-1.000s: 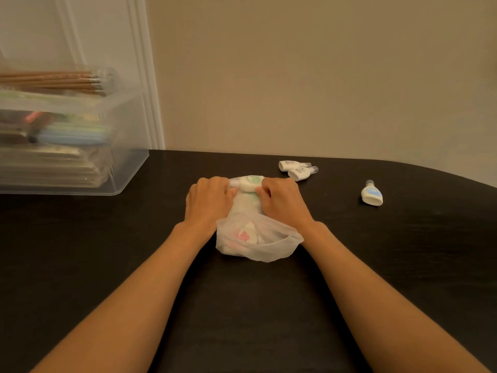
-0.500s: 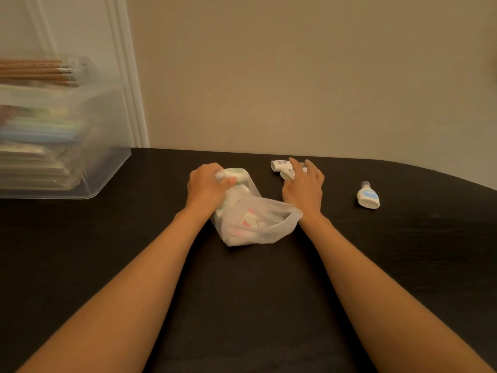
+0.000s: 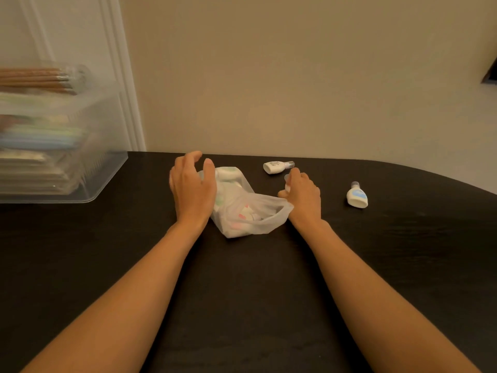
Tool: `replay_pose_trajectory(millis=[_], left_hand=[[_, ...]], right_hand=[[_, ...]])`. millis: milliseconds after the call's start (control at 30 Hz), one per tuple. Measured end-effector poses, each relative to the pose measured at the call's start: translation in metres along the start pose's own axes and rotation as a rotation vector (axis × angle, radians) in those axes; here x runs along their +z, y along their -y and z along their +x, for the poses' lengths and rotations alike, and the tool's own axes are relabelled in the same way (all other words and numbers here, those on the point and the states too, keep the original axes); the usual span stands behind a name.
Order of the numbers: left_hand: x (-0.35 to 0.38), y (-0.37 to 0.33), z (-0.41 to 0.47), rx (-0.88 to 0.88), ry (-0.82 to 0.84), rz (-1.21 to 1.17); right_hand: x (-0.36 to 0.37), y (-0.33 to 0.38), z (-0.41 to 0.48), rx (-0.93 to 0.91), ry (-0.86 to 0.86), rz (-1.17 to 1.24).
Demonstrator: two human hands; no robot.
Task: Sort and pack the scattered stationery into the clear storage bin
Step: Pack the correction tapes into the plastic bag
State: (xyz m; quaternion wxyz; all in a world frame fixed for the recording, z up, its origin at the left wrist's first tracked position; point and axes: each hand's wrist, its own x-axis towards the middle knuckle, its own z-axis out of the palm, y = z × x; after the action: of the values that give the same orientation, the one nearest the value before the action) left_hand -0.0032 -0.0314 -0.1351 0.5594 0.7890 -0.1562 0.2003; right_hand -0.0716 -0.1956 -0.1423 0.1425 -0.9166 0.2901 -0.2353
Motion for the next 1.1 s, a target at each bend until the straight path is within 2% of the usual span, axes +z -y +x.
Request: replay_pose_trajectory(millis=[100, 167, 267, 367, 433, 500, 600, 733, 867, 1000, 1100], left_hand=[[-0.010, -0.011, -0.022, 0.107, 0.097, -0.102], [-0.017, -0.016, -0.036, 0.193, 0.133, -0.036], [-0.025, -0.022, -0.053, 0.301, 0.192, 0.158], [-0.027, -0.022, -0.060, 0.238, 0.303, 0.371], [-0.029, -0.020, -0.063, 0.134, 0.347, 0.415], [-0.031, -0.021, -0.066, 0.063, 0.349, 0.361], [-0.033, -0.024, -0.068, 0.038, 0.310, 0.259], [-0.038, -0.028, -0.074, 0.058, 0.278, 0.171], [-0.041, -0.034, -0.087, 0.158, 0.346, 0.150], [-0.049, -0.041, -0.096, 0.153, 0.372, 0.159], [-0.053, -0.046, -0.097, 0.038, 0.366, 0.196]], right_hand=[[-0.014, -0.002, -0.019, 0.052, -0.088, 0.344], [-0.024, -0.002, -0.032, 0.186, -0.137, 0.679], [-0.038, -0.003, -0.052, 0.393, -0.028, 1.178], [-0.052, -0.008, -0.069, 0.433, 0.097, 1.610], [-0.062, -0.011, -0.081, 0.411, 0.195, 1.762], [-0.070, -0.009, -0.092, 0.320, 0.310, 1.702], [-0.072, 0.004, -0.106, 0.176, 0.382, 1.323], [-0.063, 0.022, -0.114, 0.217, 0.250, 1.100], [-0.055, 0.033, -0.118, 0.322, 0.115, 1.165], [-0.054, 0.038, -0.118, 0.326, 0.299, 1.117], [-0.065, 0.037, -0.113, 0.385, 0.488, 1.090]])
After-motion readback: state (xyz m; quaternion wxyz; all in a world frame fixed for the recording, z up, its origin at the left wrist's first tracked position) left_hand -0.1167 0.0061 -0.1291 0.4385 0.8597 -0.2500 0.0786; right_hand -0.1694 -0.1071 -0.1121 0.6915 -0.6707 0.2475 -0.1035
